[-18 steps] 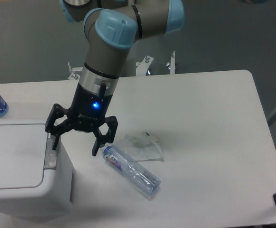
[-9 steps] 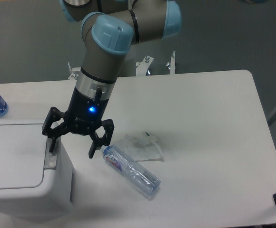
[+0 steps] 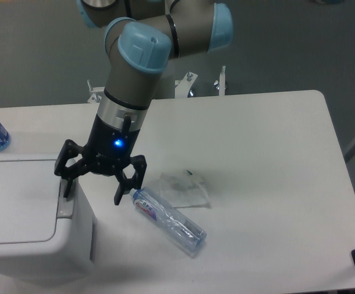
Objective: Open the trash can
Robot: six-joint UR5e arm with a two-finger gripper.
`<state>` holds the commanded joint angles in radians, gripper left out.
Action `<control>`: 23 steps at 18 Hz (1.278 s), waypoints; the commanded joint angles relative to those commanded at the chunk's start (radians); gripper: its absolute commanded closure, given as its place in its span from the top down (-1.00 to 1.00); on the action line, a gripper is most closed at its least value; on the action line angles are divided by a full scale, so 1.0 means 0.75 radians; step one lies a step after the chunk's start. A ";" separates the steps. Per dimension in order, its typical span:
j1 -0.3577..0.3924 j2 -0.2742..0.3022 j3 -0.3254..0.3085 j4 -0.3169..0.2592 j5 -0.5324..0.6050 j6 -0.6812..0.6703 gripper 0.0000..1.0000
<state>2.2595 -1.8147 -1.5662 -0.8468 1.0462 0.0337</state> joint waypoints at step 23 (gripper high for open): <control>0.065 0.010 0.198 0.006 0.049 0.033 1.00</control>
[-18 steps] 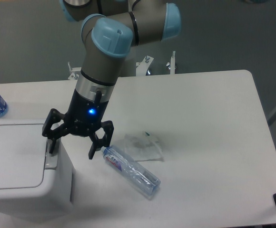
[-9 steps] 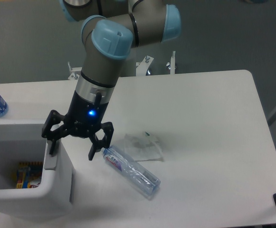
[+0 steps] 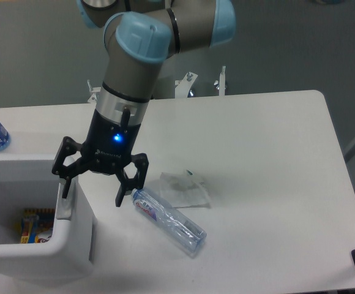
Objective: Open the trash can
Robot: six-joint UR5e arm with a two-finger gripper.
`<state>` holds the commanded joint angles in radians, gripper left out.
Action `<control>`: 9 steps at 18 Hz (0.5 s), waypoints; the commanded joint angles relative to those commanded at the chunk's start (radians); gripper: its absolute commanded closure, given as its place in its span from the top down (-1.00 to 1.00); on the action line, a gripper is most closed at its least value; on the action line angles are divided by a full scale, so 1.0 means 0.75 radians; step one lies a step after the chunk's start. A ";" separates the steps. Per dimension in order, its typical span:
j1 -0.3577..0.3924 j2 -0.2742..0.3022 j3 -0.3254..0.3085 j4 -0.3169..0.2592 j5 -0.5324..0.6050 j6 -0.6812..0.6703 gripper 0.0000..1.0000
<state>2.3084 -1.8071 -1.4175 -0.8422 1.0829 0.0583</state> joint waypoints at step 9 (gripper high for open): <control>0.141 0.051 0.045 -0.008 0.217 0.104 1.00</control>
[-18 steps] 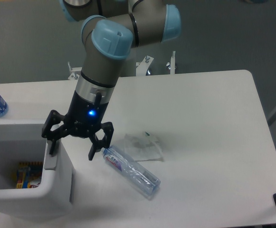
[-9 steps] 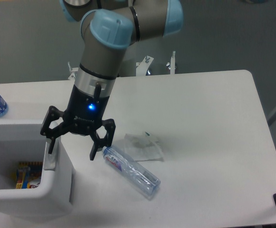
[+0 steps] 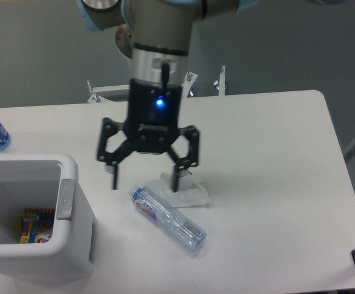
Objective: Open the trash can
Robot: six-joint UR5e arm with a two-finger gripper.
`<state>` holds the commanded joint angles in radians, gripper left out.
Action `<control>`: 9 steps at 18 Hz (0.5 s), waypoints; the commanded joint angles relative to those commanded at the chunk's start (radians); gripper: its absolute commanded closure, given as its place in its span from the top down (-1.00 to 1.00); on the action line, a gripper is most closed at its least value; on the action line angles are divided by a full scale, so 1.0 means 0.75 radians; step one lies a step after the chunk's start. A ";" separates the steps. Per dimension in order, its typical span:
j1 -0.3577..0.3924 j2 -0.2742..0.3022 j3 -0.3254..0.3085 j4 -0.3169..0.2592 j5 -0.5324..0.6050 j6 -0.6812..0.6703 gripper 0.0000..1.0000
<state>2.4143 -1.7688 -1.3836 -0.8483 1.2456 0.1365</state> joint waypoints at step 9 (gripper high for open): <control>0.035 0.113 -0.227 -0.020 0.368 0.476 1.00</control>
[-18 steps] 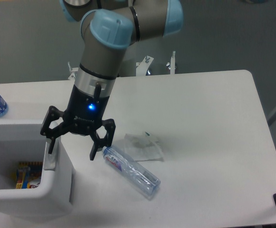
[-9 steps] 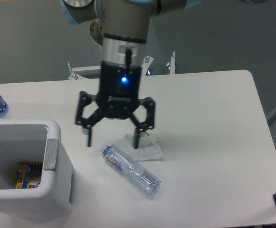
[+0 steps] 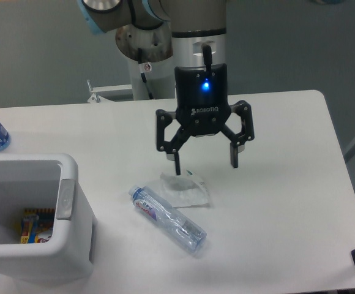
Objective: Open the trash can
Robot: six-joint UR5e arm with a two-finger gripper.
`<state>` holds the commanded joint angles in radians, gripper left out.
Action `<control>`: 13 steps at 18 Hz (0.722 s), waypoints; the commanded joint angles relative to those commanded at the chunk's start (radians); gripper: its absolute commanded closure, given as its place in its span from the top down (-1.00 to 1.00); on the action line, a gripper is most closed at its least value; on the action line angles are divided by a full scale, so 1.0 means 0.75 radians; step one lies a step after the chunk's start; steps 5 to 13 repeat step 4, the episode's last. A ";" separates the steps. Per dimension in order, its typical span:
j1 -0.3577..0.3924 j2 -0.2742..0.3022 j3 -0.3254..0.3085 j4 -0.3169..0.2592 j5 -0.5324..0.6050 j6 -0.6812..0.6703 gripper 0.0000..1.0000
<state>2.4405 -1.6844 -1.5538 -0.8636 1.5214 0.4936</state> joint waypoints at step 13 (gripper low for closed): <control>0.020 0.014 -0.033 0.000 0.019 0.058 1.00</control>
